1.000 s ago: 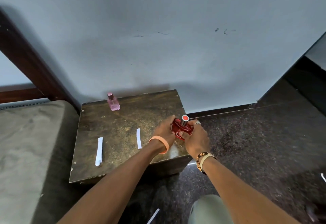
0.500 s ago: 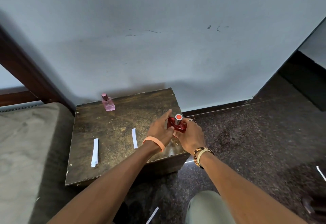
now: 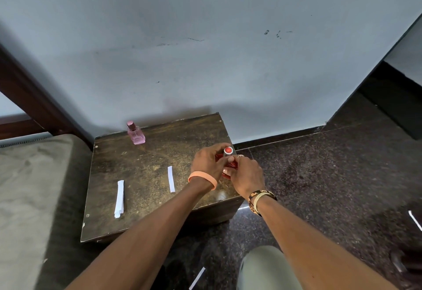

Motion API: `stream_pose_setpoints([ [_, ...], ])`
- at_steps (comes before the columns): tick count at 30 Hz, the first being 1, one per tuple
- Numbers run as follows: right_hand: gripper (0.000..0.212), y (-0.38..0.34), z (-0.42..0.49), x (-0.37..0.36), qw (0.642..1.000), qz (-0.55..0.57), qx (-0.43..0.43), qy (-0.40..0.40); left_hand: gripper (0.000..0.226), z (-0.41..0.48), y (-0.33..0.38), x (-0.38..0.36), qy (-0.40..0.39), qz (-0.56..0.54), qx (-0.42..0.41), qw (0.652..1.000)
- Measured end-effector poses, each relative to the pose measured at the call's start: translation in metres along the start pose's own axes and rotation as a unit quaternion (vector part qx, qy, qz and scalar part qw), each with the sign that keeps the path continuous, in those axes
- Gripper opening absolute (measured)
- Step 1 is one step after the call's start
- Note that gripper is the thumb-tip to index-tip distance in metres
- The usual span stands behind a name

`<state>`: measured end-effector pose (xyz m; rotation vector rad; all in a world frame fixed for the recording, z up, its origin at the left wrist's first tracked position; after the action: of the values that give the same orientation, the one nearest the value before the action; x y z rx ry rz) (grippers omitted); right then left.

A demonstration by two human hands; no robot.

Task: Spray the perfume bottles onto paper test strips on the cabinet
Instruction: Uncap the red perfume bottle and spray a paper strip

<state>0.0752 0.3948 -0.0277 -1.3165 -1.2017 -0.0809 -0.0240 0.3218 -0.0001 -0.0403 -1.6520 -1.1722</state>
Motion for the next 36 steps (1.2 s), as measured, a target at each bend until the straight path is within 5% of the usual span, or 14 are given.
stream_pose_setpoints([
  [9,0.016,-0.002,-0.002,0.000,1.000,-0.020,0.008,0.013,0.019,-0.003,-0.002,0.005,0.031,0.005,0.020,0.999],
  [14,0.018,-0.001,-0.005,-0.001,0.999,-0.033,0.013,0.015,0.044,0.001,0.010,-0.002,-0.025,0.058,-0.023,0.998],
  [22,0.018,-0.001,-0.005,0.000,0.999,-0.032,0.003,0.015,0.029,-0.001,0.010,0.010,0.024,0.004,-0.014,1.000],
  [29,0.024,-0.005,-0.008,-0.001,0.999,-0.032,0.013,0.002,0.042,0.005,0.005,-0.002,-0.053,0.026,-0.018,0.998],
  [36,0.030,-0.006,-0.008,-0.002,0.999,-0.029,0.016,0.013,0.035,0.004,0.005,0.004,-0.005,0.067,-0.037,0.997],
])
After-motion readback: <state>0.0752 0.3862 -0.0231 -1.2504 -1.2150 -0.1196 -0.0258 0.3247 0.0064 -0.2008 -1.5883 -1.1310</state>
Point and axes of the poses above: each hand's wrist, its own z-axis towards the middle knuckle, its own x-axis out of the back of the hand, y = z × x, the point moved 10 cm from there along z, towards the middle knuckle, and after that the axes turned 11 degrees about z, right-handed, at the moved point
